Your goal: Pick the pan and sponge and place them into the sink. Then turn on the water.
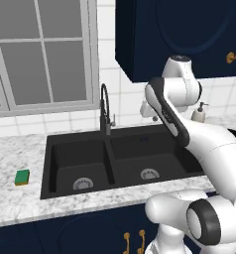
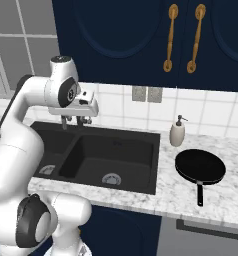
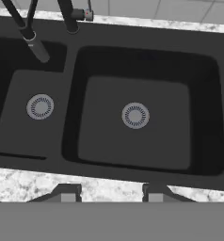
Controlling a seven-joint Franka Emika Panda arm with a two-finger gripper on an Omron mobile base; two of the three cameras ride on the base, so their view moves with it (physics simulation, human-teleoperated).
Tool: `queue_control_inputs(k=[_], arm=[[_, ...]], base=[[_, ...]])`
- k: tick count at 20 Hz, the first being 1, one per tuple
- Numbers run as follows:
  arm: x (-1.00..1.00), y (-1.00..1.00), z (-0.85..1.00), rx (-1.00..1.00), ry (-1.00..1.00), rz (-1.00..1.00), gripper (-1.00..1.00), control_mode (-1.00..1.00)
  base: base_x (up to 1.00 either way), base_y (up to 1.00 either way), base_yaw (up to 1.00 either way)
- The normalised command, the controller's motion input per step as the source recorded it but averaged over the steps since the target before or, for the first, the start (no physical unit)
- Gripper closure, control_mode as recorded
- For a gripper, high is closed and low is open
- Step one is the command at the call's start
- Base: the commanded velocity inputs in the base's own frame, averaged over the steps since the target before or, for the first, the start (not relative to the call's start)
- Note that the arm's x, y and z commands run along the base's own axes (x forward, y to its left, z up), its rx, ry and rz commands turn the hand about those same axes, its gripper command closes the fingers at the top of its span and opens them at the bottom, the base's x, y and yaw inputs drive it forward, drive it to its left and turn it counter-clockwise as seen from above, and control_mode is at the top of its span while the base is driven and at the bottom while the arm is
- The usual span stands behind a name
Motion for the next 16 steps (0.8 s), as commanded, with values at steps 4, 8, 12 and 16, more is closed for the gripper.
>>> queue_control_inputs(k=[4,8,12,16], arm=[[-0.23,-0.01,0.0,0.0,-0.01,0.0,-1.0,-1.0],[-0.54,-0.76,0.0,0.0,-0.01,0.01,-1.0,-1.0],[-0.41,-1.0,0.0,0.04,0.0,0.04,-1.0,-1.0],[-0.3,-1.0,-0.03,0.0,0.0,0.02,-1.0,-1.0]], base=[[0.0,0.0,0.0],[0.0,0.0,0.0],[0.0,0.0,0.0],[0.0,0.0,0.0]])
